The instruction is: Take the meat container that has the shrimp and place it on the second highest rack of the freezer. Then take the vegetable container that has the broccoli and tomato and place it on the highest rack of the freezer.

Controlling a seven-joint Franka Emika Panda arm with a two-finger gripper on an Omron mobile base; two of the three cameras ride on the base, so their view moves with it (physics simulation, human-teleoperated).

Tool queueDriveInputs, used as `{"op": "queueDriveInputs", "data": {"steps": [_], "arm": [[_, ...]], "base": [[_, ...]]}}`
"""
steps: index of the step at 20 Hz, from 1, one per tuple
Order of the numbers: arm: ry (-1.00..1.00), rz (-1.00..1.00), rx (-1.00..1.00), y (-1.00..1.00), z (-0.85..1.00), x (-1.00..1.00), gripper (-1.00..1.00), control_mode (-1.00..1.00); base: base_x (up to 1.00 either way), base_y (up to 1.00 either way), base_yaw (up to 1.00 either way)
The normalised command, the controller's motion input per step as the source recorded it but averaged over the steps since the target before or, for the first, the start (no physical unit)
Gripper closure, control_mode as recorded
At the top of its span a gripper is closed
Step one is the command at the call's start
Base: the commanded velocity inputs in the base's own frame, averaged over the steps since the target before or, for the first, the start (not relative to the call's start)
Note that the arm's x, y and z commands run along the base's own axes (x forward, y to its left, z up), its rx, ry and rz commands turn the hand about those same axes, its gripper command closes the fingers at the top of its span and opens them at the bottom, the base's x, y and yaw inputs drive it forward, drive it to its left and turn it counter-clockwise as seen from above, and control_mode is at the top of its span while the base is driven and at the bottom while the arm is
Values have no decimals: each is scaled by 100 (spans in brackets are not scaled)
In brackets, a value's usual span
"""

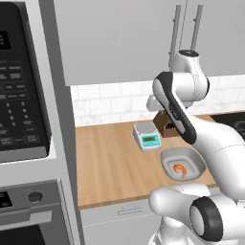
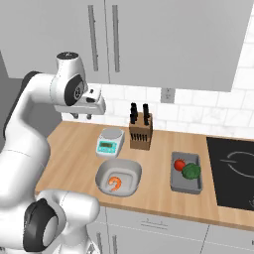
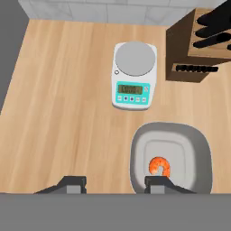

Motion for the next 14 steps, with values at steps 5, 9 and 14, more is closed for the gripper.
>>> {"op": "queueDriveInputs", "data": {"steps": [5, 9, 14], "arm": [[0, -4, 0, -25, -4, -24, -100, -100], [0, -13, 0, -83, -26, 0, -100, -100], [3, -22, 6, -92, -46, -2, -100, -100]], "base": [[0, 0, 0], [0, 0, 0], [0, 0, 0]]}}
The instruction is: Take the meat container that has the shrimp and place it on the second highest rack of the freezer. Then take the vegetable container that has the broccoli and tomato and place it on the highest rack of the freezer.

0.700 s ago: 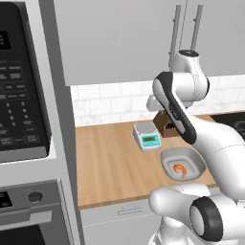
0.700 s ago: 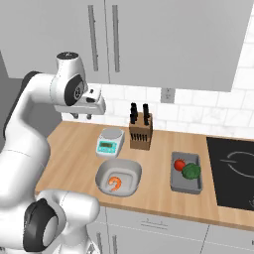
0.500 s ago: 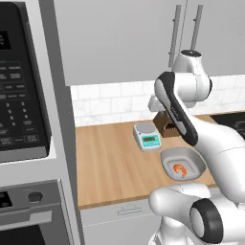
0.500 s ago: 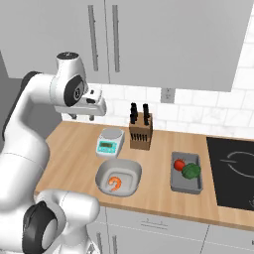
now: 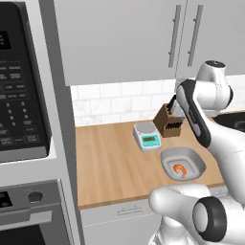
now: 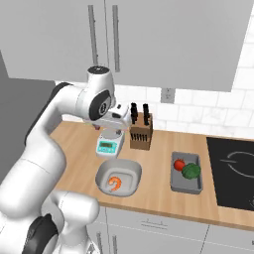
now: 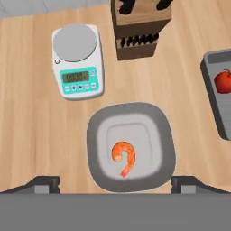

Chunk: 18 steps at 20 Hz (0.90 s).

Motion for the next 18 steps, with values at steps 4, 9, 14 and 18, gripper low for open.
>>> {"op": "queueDriveInputs", "data": {"steps": [4, 9, 14, 18], "arm": [[5, -30, 13, -73, -54, -29, -100, -100], [1, -24, 6, -54, -59, -44, -100, -100], [11, -23, 5, -36, -67, -33, -100, -100], [10, -13, 0, -14, -60, -3, -100, -100]], "base": [[0, 0, 0], [0, 0, 0], [0, 0, 0], [0, 0, 0]]}}
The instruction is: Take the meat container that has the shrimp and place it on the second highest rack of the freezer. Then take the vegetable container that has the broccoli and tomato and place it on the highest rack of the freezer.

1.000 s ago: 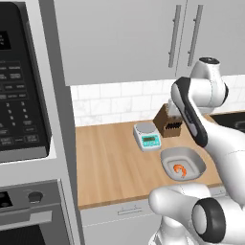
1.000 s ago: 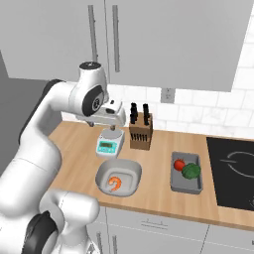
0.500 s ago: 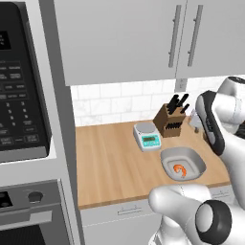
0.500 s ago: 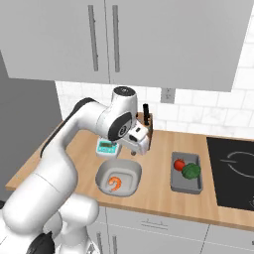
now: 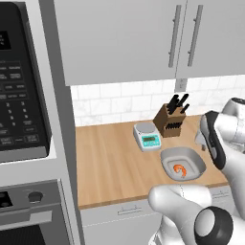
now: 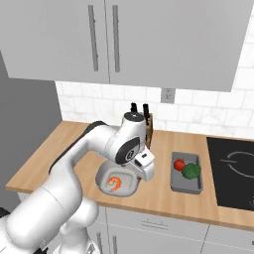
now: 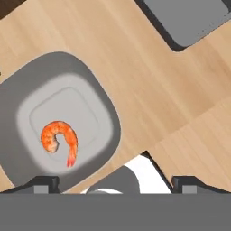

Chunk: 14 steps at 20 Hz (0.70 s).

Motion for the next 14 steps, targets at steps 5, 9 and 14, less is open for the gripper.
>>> {"op": "queueDriveInputs", "data": {"steps": [5, 9, 14], "arm": [[4, -3, 0, -3, -53, 11, -100, -100], [0, 0, 0, 0, -56, 18, -100, -100], [0, 0, 0, 0, -58, 21, -100, -100]], "base": [[0, 0, 0], [0, 0, 0], [0, 0, 0]]}}
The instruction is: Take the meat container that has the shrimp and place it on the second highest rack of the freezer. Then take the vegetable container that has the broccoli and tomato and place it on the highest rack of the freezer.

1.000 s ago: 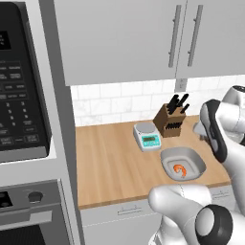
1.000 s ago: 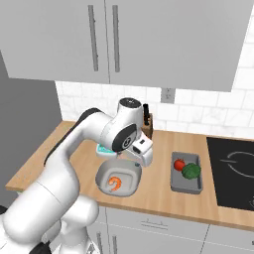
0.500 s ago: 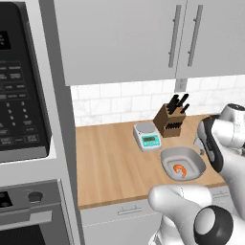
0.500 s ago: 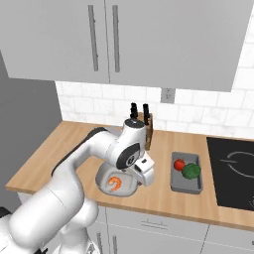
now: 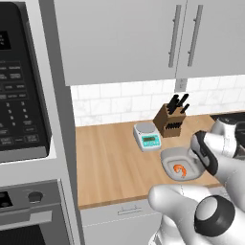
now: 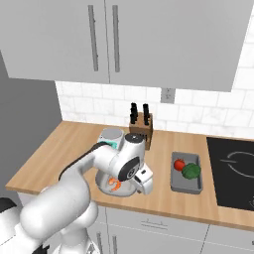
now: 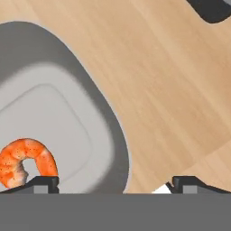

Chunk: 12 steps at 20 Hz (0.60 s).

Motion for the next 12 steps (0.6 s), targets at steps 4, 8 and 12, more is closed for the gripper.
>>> {"op": "queueDriveInputs", "data": {"steps": [4, 8, 12], "arm": [[0, 0, 0, -3, -49, 4, -100, -100], [0, 0, 0, 0, -44, 2, -100, -100], [0, 0, 0, 0, -25, 1, -100, -100]], "base": [[0, 0, 0], [0, 0, 0], [0, 0, 0]]}}
